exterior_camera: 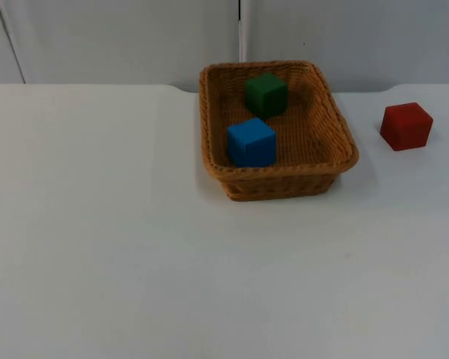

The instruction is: Pick up one cube with each hand and place exactly two cubes into the same basket, leaving the remaining cube outside.

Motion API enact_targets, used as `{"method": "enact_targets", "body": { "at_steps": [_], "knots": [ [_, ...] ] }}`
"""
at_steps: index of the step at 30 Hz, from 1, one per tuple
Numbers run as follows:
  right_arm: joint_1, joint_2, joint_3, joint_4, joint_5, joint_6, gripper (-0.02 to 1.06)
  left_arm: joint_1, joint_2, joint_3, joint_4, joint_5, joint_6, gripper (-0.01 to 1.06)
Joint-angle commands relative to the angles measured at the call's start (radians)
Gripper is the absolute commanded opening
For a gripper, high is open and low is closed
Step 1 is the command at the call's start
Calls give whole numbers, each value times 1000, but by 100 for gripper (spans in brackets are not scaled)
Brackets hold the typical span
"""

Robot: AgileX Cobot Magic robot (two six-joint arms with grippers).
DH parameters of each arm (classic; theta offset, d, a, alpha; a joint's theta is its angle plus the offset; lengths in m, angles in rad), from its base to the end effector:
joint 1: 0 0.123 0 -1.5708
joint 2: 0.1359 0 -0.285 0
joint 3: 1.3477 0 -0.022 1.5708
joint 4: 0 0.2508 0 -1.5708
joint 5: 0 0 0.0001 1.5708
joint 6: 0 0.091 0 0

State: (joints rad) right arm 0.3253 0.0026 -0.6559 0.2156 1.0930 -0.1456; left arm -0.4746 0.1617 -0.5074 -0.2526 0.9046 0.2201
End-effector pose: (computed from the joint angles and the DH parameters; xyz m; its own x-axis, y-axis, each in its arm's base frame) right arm -0.0319 0.0075 0.3177 -0.2964 -0.1468 -0.9437 -0.4972 0.8674 0.0212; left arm 0.0150 -0.0278 0.2924 -0.3535 0.2498 -0.9015 0.6281 0.7776 -0.0308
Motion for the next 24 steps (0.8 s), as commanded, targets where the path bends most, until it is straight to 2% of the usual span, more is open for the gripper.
{"method": "enact_targets", "body": {
  "at_steps": [1, 7, 9, 12, 19, 24],
  "knots": [
    [-2, -3, 1, -14, 32, 15, 80, -3, -62, 2, 40, 16, -62, 82],
    [-2, -3, 1, -28, 45, 15, 80, -3, -151, -5, 123, 33, -155, 82],
    [-2, -3, 1, -33, 59, 15, 80, -3, -162, -27, 182, 114, -193, 82],
    [-2, -3, 1, -42, 93, 15, 80, -3, -162, -44, 212, 173, -211, 82],
    [-2, -3, 1, -58, 122, 15, 80, -3, -162, -40, 243, 212, -211, 82],
    [-2, -3, 1, -73, 105, 22, 80, -1, -162, 5, 246, 183, -211, 82]
  ]
}}
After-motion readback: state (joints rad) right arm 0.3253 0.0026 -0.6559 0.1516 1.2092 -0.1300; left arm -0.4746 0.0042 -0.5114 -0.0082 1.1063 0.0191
